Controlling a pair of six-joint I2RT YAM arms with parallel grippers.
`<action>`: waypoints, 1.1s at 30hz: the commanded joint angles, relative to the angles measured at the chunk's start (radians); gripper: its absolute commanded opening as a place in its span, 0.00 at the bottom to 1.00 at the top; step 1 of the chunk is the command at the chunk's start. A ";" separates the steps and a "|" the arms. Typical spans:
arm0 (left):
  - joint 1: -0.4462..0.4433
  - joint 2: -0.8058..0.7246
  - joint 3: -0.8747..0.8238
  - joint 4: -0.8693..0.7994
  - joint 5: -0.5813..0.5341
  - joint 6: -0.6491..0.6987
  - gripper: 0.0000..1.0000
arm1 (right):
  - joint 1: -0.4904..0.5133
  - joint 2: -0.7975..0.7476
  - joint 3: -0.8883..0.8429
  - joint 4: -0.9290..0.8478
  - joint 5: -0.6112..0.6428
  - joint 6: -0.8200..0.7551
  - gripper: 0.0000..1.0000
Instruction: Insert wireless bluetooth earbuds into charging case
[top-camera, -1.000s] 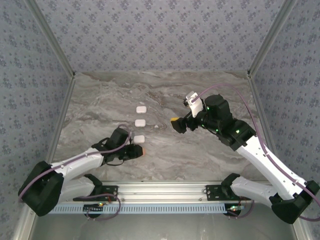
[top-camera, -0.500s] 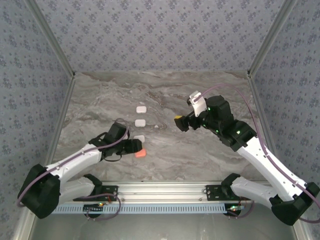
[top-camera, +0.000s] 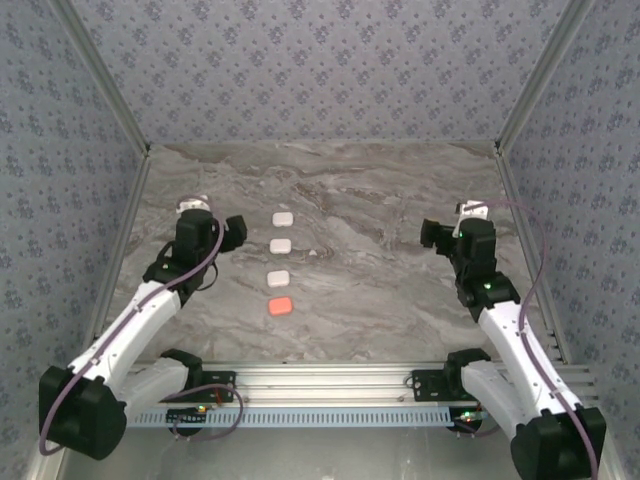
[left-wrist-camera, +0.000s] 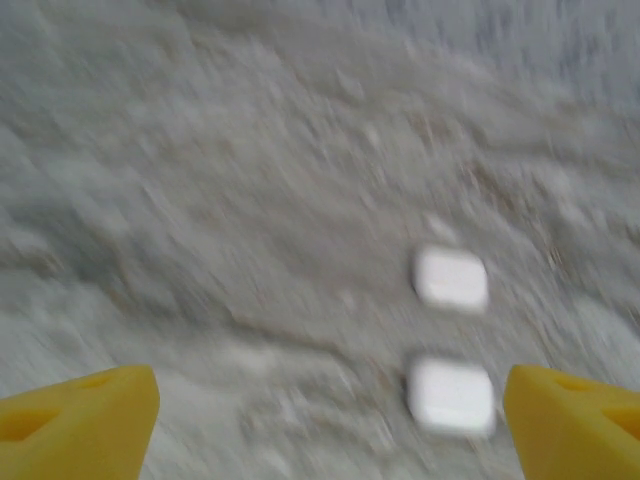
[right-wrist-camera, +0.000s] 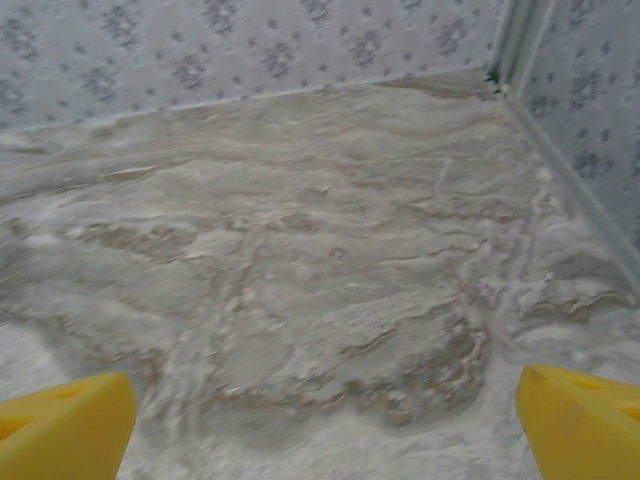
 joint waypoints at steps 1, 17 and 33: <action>0.014 -0.044 -0.092 0.248 -0.208 0.127 0.92 | -0.019 0.014 -0.070 0.161 0.078 -0.068 1.00; 0.113 0.126 -0.273 0.520 -0.153 0.371 0.98 | -0.119 0.429 -0.337 0.921 -0.107 -0.173 1.00; 0.272 0.377 -0.419 1.066 0.124 0.467 0.99 | -0.200 0.691 -0.200 0.916 -0.252 -0.166 1.00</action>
